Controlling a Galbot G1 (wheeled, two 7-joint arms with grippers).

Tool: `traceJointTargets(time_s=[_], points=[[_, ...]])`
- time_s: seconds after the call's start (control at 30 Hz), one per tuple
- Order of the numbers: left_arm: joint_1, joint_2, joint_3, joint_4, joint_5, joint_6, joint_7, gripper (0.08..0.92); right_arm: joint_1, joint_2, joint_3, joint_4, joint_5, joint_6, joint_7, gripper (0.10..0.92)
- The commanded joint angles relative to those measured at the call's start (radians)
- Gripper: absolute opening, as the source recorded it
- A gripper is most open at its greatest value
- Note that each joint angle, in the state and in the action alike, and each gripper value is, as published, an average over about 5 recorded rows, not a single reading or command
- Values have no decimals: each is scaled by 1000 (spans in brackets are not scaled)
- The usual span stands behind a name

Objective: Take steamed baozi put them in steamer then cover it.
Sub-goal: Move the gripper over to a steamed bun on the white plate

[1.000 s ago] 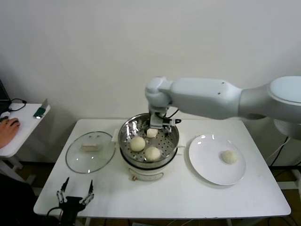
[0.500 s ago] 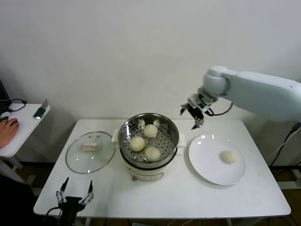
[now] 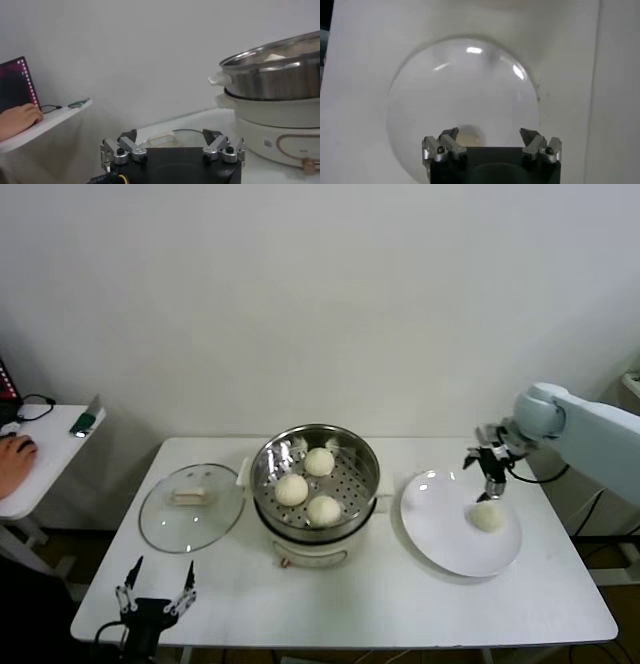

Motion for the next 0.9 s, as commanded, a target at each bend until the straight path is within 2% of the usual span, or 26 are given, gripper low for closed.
traceJointTargets(time_s=[0.03,0.9], points=[[-1,-4,-4,3,-12,-3,-8,823,-221,10,159,-176,-167,16,-20,823],[-6,-14,-5,20,-12,-5,-10,823,-266,155,216,-325,-201,56,-9,823]])
